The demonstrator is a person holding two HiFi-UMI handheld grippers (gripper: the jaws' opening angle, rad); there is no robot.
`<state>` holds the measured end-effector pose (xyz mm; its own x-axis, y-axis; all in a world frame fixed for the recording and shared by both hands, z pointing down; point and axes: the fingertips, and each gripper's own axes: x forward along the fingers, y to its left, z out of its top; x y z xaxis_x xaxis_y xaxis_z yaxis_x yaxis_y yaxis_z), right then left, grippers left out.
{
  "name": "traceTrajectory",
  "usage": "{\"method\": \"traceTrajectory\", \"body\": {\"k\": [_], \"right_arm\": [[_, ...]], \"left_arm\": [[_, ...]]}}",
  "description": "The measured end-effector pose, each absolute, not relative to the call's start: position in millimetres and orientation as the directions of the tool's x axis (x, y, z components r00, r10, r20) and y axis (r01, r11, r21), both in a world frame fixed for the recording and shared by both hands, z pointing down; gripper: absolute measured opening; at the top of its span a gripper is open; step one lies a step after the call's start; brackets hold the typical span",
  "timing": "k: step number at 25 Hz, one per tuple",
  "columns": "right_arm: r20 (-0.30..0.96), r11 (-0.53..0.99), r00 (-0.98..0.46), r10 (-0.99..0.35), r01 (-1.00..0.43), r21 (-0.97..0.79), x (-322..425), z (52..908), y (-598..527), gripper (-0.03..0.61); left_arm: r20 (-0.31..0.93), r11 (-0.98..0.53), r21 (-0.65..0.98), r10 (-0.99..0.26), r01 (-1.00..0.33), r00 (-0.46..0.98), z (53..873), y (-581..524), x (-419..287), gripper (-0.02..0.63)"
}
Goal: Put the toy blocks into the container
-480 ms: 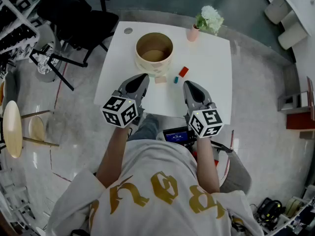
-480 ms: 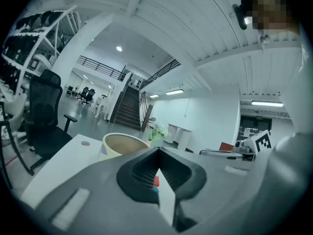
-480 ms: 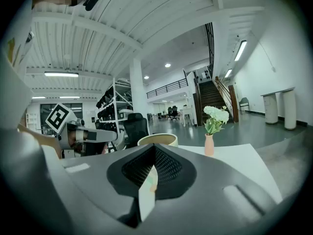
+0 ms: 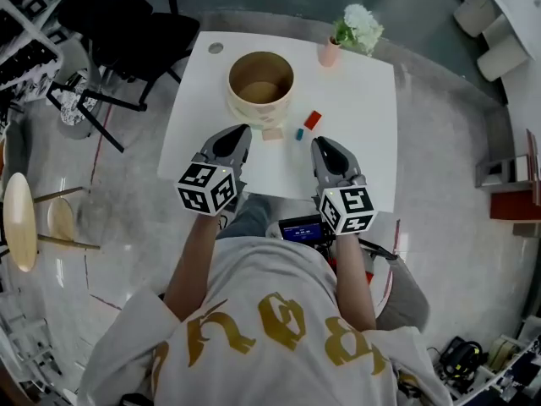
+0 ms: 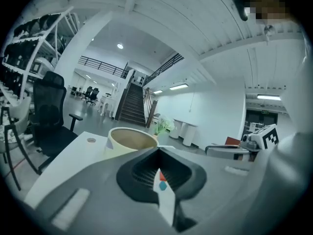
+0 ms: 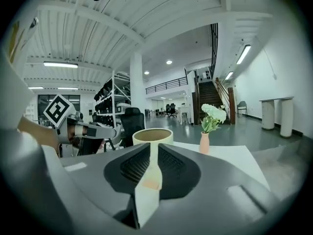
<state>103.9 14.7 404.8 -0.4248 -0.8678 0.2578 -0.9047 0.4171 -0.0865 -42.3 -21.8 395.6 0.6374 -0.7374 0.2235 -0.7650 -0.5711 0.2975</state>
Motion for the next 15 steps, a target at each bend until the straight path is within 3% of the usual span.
{"method": "traceTrajectory", "body": {"k": [1,2,15], "right_arm": [[0.266,0.421,-0.428,-0.864,-0.903,-0.086,103,407,15,0.101],[0.276,0.424,-0.430,-0.860,-0.902,-0.085,103,410,15,0.120],[0.384,0.401,-0.402,-0.831,-0.912,-0.087,108,450,3,0.117]], "left_arm": [[0.236,-0.561,0.294,-0.742,-0.774,0.627,400,-23,-43,0.000],[0.254,-0.548,0.287,-0.747,-0.786,0.614,404,-24,-44,0.000],[0.400,-0.531,0.246,-0.707,-0.811,0.584,461,-33,-48,0.000]]}}
